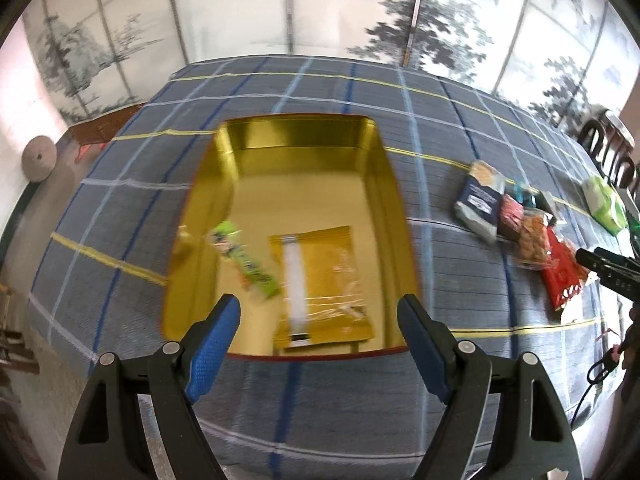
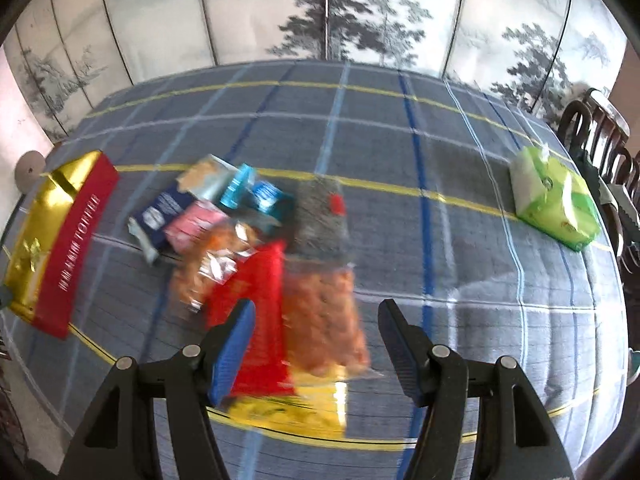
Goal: Organize snacks
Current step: 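Grasp the clear twisted-snack bag with the right tool while the left tool returns to the pile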
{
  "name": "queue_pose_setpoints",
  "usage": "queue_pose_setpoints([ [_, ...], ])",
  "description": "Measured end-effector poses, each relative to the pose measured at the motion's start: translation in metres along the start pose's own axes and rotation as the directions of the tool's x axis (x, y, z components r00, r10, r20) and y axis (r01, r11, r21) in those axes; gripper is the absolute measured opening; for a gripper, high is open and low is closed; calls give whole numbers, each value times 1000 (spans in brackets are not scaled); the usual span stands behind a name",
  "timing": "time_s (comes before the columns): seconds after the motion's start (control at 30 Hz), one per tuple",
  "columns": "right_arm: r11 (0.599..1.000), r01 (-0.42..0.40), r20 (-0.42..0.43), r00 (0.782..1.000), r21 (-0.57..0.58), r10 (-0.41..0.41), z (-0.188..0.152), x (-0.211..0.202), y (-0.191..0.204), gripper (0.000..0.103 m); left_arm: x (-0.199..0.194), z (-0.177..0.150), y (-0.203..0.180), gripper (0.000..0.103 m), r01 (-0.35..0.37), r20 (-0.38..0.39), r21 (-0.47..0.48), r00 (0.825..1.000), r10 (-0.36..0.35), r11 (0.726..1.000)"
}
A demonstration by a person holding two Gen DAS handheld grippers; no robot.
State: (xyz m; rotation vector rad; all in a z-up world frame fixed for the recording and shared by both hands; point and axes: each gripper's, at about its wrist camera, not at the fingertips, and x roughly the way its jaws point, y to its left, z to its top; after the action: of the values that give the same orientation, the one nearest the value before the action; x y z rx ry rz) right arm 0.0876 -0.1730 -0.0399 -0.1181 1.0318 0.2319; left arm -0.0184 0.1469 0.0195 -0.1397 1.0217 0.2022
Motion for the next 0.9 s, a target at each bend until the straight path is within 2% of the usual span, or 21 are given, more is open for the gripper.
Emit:
queue_pose_setpoints([
  [0.33,999,-42,-23,999,-26,42,0,22,-11,65,16,12,-57,78,64,-17,87,998,-63,994],
  [0.5,997,-70,-29,997,-27,69,-2,24,-15,64,29,17,-85,78,92,-49,138,995,-86,986],
  [0.6,996,-78,-38,996,-30,77,-7,23,-19,57,35,18,-99,78,103,-56,169,994,-95,980],
  [0.63,996,-80,-43,996,-34,78,-9,23,-20,51,36,19,-103,78,108,-60,175,993,-99,979],
  [0.9,993,-97,-44,995,-65,95,-8,28,-18,50,46,21,-133,78,142,-73,230,989,-129,963],
])
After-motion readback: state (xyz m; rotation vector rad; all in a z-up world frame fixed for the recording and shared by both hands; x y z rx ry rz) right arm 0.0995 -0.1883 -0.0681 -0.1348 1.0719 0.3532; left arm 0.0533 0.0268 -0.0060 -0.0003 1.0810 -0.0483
